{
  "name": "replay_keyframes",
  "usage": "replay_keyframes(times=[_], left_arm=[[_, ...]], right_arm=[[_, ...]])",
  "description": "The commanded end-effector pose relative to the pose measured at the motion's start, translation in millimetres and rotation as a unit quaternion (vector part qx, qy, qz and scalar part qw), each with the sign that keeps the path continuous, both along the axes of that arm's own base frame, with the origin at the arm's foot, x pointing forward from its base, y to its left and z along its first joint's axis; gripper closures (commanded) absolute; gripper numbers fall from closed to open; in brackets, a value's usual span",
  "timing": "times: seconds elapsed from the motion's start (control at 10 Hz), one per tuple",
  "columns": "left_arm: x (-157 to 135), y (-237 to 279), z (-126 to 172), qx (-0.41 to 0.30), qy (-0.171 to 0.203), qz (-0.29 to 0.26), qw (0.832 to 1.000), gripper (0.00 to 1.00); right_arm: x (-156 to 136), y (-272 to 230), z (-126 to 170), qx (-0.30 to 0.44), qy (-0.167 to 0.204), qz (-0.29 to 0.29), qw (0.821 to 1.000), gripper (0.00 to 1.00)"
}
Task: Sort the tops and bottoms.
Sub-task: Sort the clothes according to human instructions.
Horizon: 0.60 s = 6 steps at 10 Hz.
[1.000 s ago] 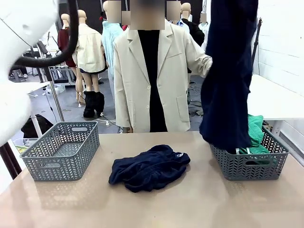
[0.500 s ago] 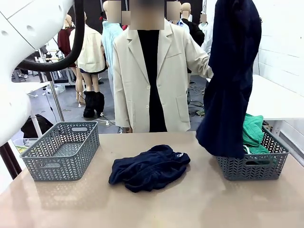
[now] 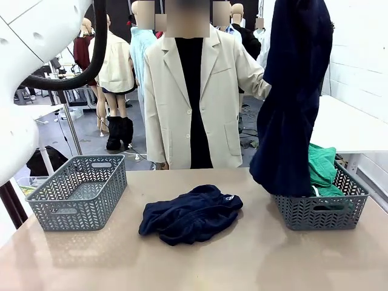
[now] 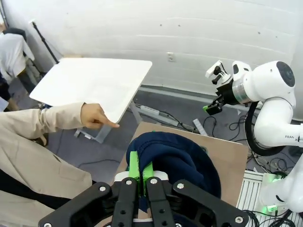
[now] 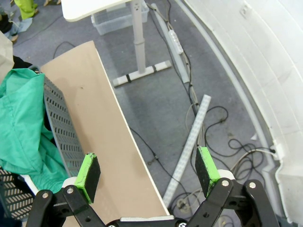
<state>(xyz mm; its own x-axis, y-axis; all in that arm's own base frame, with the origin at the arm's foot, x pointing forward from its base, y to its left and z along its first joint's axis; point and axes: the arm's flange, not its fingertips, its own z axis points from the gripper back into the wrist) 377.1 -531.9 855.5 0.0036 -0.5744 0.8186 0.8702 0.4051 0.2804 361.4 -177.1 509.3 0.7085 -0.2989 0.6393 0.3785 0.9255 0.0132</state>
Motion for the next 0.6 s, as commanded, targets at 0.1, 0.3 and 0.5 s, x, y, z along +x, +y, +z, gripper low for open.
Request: replay_keyframes(times=[0.1,0.3,0.5], left_arm=[[45.9,-38.0,17.8,-0.011,-0.061,-0.043,0.997,1.00],[85.7,-89.5,35.6,-0.012,-0.113,-0.074,0.991,1.00],[131.3,-136.4,31.4,-0.042,-0.103,-0.100,0.989,1.00]], right_arm=[[0.1,1.0,-2.0,0.006,-0.001,-0.005,1.000,0.00],[0.1,1.0,-2.0,0.006,-0.001,-0.005,1.000,0.00],[0.1,1.0,-2.0,0.006,-0.001,-0.005,1.000,0.00]])
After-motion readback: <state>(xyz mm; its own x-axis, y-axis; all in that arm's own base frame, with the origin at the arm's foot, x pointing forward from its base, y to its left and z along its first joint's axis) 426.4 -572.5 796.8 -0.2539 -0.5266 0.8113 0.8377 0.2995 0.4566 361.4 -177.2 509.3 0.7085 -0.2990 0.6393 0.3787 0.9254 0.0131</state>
